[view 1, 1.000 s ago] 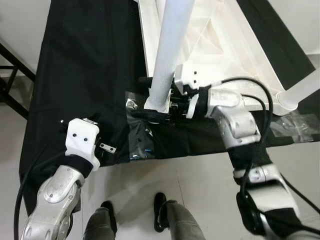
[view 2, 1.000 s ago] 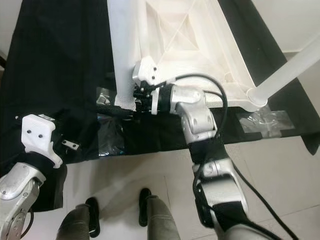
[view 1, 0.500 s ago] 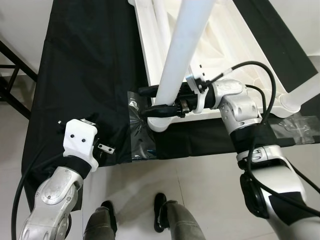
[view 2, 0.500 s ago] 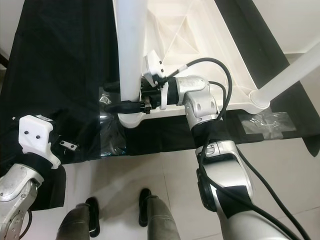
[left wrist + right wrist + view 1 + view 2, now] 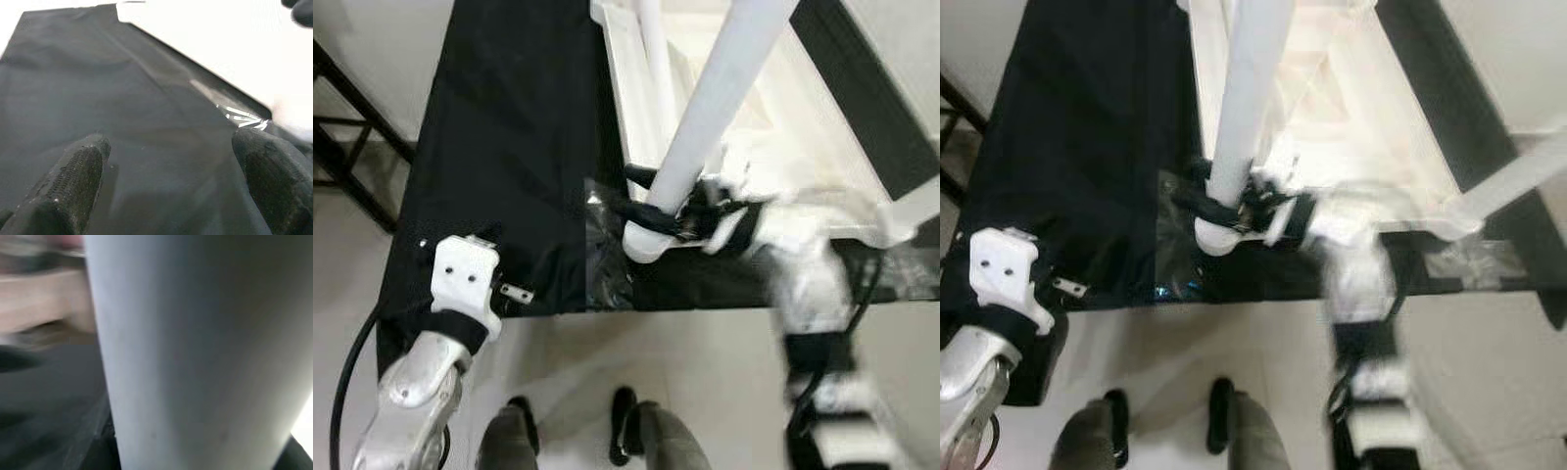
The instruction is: Building children table
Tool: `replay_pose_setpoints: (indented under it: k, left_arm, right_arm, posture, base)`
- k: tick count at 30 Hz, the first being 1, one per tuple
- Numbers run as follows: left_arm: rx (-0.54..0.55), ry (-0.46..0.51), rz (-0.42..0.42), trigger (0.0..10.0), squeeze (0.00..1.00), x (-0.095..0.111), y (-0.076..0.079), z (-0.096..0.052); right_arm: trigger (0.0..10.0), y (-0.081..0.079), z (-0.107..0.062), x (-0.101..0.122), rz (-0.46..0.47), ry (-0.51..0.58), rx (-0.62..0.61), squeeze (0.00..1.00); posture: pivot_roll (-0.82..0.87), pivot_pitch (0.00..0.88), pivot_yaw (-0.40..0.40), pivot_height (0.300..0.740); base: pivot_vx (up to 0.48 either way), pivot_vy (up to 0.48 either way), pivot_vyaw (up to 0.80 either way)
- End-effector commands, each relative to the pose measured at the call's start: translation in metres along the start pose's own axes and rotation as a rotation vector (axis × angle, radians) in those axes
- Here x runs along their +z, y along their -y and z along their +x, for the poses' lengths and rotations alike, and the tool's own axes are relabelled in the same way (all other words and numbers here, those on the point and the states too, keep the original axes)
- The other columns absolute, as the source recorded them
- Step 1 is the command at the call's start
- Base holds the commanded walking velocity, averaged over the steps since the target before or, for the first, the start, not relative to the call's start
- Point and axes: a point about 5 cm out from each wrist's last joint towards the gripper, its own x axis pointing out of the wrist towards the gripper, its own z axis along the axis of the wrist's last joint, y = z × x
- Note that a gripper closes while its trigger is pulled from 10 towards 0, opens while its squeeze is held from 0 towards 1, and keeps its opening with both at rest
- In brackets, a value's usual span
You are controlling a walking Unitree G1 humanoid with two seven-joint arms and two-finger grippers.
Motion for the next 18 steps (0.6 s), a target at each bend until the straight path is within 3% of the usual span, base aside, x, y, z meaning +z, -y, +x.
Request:
replay_pose_setpoints:
  k: [1,2,10,12,13,14,15,18]
  left_arm:
    - [-0.003,-0.014,-0.02,10.0,0.0,0.0,0.0,-0.004]
    - [-0.004,-0.012,-0.024,10.0,0.0,0.0,0.0,-0.003]
    - [-0.009,0.001,-0.028,10.0,0.0,0.0,0.001,0.001]
    - [-0.011,0.0,-0.029,10.0,0.0,0.0,0.001,0.001]
    - [-0.011,0.0,-0.029,10.0,0.0,0.0,0.001,0.001]
    - [-0.013,0.0,-0.03,10.0,0.0,0.0,0.002,0.001]
    - [-0.015,0.001,-0.032,10.0,0.0,0.0,0.002,0.002]
    - [-0.018,0.002,-0.034,10.0,0.0,0.0,0.003,0.003]
  right_arm:
    - [0.0,0.003,-0.049,-0.067,0.081,-0.439,-0.363,0.0]
    - [0.0,-0.001,-0.052,-0.069,0.085,-0.452,-0.376,0.0]
    - [0.0,0.025,-0.04,-0.06,0.022,-0.42,-0.527,0.0]
    - [6.9,0.034,-0.04,-0.055,-0.002,-0.429,-0.594,0.0]
    - [6.9,0.034,-0.04,-0.055,-0.002,-0.429,-0.594,0.0]
    - [10.0,0.036,-0.04,-0.051,-0.008,-0.425,-0.63,0.0]
    - [10.0,0.042,-0.039,-0.044,0.002,-0.394,-0.658,1.0]
    - [10.0,0.05,-0.032,-0.032,0.05,-0.316,-0.637,1.0]
  posture:
    - [0.16,0.368,-0.153,0.74]
    - [0.15,0.362,-0.151,0.74]
    - [0.15,0.343,-0.148,0.74]
    - [0.14,0.339,-0.143,0.74]
    - [0.14,0.339,-0.143,0.74]
    - [0.14,0.339,-0.143,0.74]
    - [0.14,0.338,-0.138,0.74]
    - [0.14,0.337,-0.137,0.74]
  base:
    - [0.0,0.0,0.0]
    - [0.0,0.0,0.0]
    - [0.0,0.0,0.0]
    - [0.0,0.0,0.0]
    - [0.0,0.0,0.0]
    - [0.0,0.0,0.0]
    - [0.0,0.0,0.0]
    - [0.0,0.0,0.0]
